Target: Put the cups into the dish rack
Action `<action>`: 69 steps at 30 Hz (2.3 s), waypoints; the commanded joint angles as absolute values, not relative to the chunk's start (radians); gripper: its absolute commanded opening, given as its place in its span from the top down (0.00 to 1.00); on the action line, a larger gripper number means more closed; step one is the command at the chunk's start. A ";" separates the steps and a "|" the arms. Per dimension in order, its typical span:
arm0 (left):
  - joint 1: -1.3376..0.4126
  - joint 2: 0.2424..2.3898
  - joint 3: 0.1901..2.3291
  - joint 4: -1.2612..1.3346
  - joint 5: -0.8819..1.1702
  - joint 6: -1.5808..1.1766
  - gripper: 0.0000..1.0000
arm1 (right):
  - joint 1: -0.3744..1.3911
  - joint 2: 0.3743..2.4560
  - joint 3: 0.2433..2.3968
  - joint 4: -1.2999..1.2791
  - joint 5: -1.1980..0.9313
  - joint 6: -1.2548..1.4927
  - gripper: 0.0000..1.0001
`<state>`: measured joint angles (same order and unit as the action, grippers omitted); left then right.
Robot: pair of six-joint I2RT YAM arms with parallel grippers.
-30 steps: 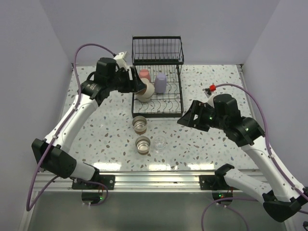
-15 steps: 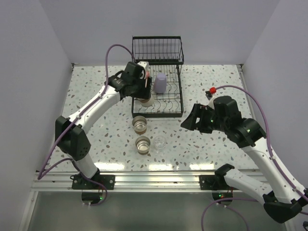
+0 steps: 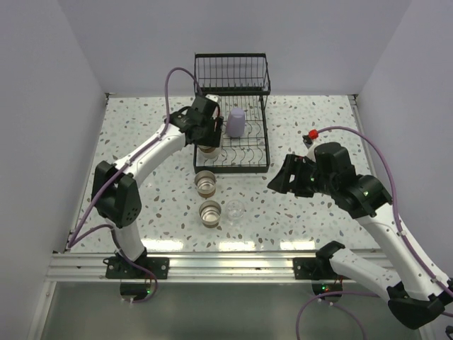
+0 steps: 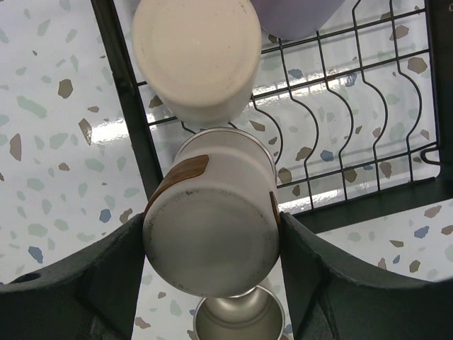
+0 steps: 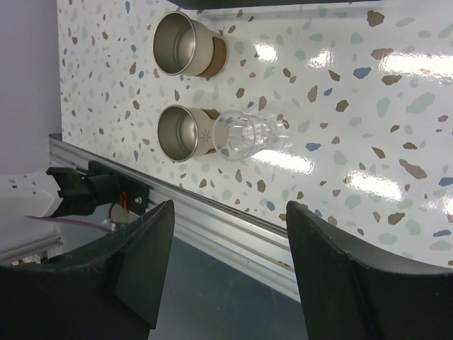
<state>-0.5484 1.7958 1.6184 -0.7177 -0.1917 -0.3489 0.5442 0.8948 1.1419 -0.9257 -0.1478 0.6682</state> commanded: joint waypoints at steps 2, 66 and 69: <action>-0.554 1.827 1.611 -0.635 -0.219 -0.364 1.00 | 0.545 0.882 1.140 -0.931 -0.133 0.646 0.32; -0.555 1.353 1.536 -0.867 -0.293 -0.443 0.02 | 0.853 1.290 1.209 -0.825 -0.040 0.591 0.32; -0.555 1.302 1.471 -0.870 -0.287 -0.466 0.03 | 0.865 1.351 1.232 -0.815 -0.035 0.581 0.32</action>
<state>-0.5514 1.3544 1.5169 -0.8577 -0.2993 -0.4240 0.8516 1.3186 1.1839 -0.8692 -0.0437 0.6010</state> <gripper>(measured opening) 0.973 0.680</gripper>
